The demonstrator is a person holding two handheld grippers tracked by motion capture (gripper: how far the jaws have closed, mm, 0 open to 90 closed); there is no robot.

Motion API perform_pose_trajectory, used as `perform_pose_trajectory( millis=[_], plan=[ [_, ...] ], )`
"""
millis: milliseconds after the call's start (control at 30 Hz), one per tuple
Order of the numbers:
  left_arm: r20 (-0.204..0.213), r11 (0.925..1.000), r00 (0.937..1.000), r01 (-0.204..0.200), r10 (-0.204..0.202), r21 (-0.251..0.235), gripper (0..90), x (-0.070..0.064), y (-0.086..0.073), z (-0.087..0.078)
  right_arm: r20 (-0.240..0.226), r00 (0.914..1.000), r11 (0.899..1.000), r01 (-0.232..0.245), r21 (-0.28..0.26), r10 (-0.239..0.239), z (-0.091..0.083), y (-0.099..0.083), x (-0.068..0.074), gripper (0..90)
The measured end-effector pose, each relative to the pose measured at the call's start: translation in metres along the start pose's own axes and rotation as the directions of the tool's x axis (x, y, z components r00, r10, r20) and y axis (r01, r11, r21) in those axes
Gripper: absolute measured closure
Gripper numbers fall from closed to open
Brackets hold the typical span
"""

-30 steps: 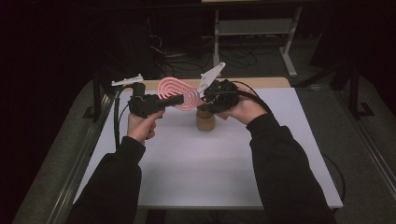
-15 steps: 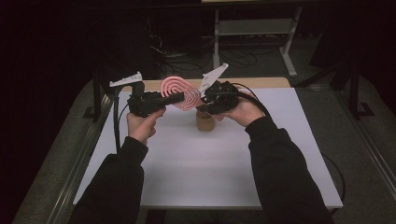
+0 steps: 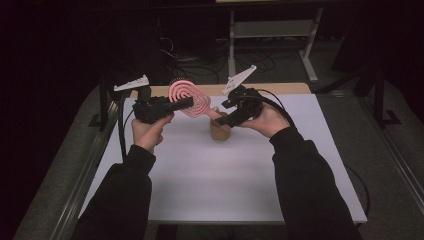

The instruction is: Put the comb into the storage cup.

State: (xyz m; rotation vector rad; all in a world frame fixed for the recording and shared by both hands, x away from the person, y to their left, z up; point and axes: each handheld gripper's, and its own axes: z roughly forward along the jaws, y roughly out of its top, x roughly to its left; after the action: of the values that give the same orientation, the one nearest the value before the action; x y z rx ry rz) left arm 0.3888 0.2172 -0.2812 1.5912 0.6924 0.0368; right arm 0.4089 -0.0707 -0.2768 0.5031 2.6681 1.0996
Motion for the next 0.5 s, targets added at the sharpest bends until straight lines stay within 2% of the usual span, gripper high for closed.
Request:
perform_pose_trajectory(
  millis=[167,267,300,433,500],
  plan=[
    [-0.006,1.0,1.0,-0.001,0.001,0.005,63.8,0.002,0.0,-0.001,0.021,0.9986,0.999,-0.049,0.013,0.049,0.001,-0.007,-0.003,13.5],
    [-0.009,0.9999,0.9999,-0.009,0.009,0.013,63.9,0.002,0.0,-0.001,0.027,0.998,0.998,-0.057,0.006,0.057,0.0,-0.01,-0.004,12.0],
    [-0.013,0.9997,0.9998,-0.016,0.016,0.021,63.9,0.001,0.0,-0.002,0.024,0.9974,0.998,-0.068,-0.005,0.068,-0.001,-0.013,-0.006,6.4],
    [-0.018,0.9984,0.9991,-0.037,0.038,0.043,63.9,0.001,0.0,-0.002,0.046,0.9942,0.995,-0.097,-0.005,0.097,-0.003,-0.02,-0.008,0.0],
    [-0.02,0.9981,0.9989,-0.042,0.043,0.046,63.9,0.001,0.0,-0.003,0.049,0.9933,0.994,-0.105,-0.002,0.105,-0.004,-0.024,-0.01,0.0]
  ],
)
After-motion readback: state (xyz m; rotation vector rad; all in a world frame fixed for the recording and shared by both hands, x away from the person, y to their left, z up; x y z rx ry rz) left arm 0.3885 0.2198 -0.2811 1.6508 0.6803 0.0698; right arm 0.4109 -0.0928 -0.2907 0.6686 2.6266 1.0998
